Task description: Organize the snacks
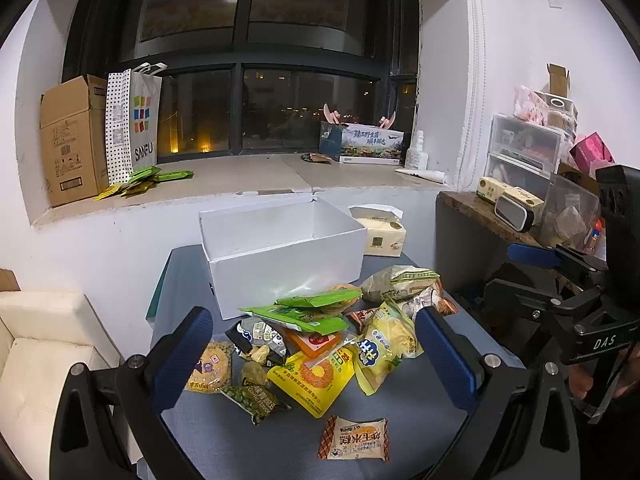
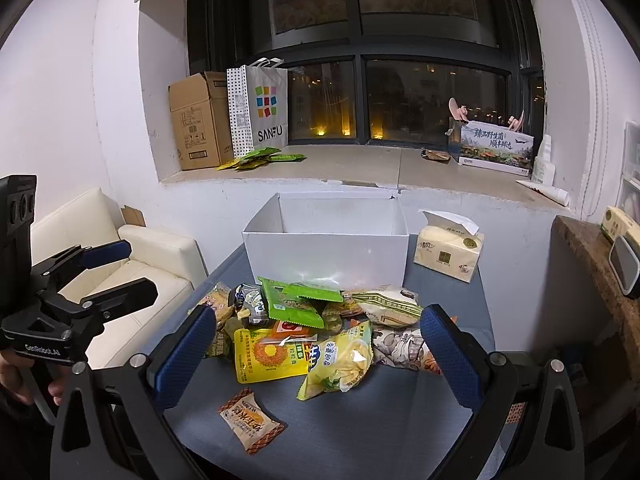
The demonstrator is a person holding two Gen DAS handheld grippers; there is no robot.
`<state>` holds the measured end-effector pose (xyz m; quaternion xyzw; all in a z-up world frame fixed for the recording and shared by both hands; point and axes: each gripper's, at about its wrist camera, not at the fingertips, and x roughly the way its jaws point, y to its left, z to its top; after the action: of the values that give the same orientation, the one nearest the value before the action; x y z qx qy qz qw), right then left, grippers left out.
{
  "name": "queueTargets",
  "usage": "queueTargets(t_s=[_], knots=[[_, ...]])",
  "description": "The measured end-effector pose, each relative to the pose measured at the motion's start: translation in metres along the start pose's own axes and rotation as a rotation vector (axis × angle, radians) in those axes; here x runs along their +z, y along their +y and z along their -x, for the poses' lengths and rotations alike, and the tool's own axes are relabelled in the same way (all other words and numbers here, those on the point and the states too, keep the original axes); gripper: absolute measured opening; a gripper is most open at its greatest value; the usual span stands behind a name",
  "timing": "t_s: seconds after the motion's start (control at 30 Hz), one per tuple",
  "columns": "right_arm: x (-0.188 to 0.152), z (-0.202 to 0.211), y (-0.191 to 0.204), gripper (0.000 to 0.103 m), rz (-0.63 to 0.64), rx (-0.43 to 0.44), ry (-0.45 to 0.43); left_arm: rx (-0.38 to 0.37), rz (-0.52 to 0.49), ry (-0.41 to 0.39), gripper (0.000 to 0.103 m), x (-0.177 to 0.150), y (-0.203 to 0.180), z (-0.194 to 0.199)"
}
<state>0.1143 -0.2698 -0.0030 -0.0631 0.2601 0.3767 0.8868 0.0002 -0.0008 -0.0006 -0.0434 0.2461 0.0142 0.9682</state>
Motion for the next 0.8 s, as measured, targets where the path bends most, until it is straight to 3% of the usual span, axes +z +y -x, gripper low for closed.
queueTargets(t_s=[0.8], knots=[[-0.0017,-0.0018,-0.0021,0.103,-0.028,0.000,0.010,0.003,0.002,0.010,0.103,-0.0027,0.0020,-0.0012]])
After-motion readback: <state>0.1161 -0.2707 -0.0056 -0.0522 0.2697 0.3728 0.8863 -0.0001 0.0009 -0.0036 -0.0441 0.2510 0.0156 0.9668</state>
